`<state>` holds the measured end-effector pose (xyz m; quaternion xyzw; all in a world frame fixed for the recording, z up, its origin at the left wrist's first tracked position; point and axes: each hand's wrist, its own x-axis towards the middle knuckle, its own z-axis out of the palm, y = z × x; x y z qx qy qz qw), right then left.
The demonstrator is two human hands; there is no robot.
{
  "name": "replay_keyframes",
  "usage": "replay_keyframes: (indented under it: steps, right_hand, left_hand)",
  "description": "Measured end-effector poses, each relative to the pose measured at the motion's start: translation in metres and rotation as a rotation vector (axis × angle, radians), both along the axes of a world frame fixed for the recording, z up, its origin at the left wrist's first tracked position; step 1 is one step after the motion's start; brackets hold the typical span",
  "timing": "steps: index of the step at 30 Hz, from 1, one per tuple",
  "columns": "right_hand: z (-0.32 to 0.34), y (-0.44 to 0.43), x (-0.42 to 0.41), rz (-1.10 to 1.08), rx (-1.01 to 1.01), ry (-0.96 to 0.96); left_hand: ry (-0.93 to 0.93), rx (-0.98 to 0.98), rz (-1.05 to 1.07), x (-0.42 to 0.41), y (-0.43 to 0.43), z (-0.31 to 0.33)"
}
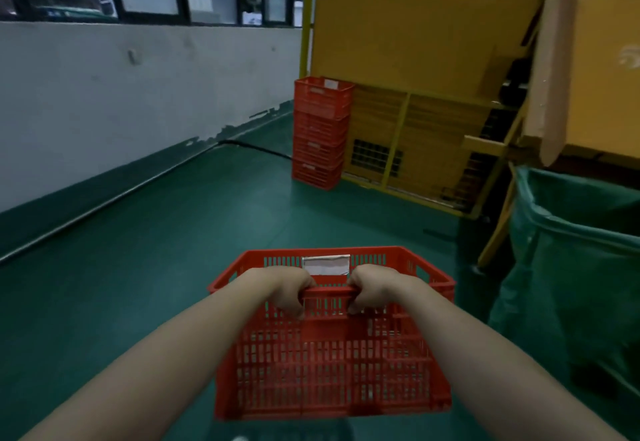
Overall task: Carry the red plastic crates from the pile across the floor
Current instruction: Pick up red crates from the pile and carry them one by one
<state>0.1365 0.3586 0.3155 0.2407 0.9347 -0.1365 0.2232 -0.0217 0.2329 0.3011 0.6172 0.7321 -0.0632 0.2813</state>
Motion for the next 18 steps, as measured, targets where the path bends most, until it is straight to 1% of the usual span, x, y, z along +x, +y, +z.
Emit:
replay_keyframes:
  steps: [4, 10, 14, 18]
  right_hand:
    - [0.004, 0.064, -0.057, -0.076, -0.001, -0.006]
    - [0.016, 0.150, -0.142, -0.227, 0.004, 0.048]
    - [0.018, 0.208, -0.185, -0.304, 0.031, 0.085]
    - [0.011, 0.276, -0.222, -0.337, 0.035, 0.102]
  left_hand:
    - [0.051, 0.031, -0.086, -0.066, 0.077, 0.004]
    - [0.117, 0.070, -0.196, -0.164, 0.188, 0.020]
    - [0.143, 0.109, -0.221, -0.210, 0.257, 0.025]
    - [0.159, 0.162, -0.224, -0.249, 0.326, 0.020]
